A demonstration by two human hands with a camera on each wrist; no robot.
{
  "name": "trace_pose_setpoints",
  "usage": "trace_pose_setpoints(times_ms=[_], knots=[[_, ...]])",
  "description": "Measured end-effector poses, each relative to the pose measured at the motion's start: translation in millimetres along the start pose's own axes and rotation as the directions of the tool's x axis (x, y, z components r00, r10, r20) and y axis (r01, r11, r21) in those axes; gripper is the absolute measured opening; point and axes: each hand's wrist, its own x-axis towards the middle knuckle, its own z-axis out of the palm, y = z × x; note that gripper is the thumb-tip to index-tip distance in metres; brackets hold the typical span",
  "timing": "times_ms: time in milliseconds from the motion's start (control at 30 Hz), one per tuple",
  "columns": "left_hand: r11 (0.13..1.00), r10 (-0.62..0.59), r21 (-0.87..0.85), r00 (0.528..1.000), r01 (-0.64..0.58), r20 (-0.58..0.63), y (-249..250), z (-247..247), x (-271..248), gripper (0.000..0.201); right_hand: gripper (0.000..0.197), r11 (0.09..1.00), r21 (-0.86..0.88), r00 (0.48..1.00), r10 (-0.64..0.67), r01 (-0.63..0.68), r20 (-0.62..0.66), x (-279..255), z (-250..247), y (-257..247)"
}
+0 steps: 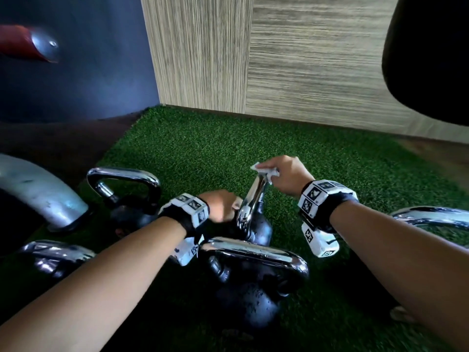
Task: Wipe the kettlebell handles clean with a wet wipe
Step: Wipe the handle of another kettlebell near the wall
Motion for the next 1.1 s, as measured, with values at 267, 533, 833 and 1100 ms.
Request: trace_pose_setpoints(times_ms=[267, 533, 833, 1100], knots=[[0.945, 0.139, 0.308, 0.987, -0.109, -0.078, 31, -38, -11, 0.061, 0.038, 0.927, -0.344, 0.975, -0.085, 0.152, 0.203, 5, -13, -14], [0.923, 0.188, 0.353, 0.979, -0.152, -0.071, 36, -57, -14, 0.045, 0.023, 0.890, -0.451, 0.985, 0.017, 0.064, 0.173, -3, -18, -23], [0.913, 0.341, 0.336, 0.887, -0.233, -0.312, -5, -57, -8, 0.045, 0.019, 0.857, -0.514, 0.988, 0.110, -0.039, 0.109, -34, -17, -24], [0.966, 0.228, 0.193, 0.918, -0.172, -0.324, -5, -53, -16, 0.034, 0.024, 0.873, -0.481, 0.975, 0.169, -0.080, 0.146, -50, -26, -33]])
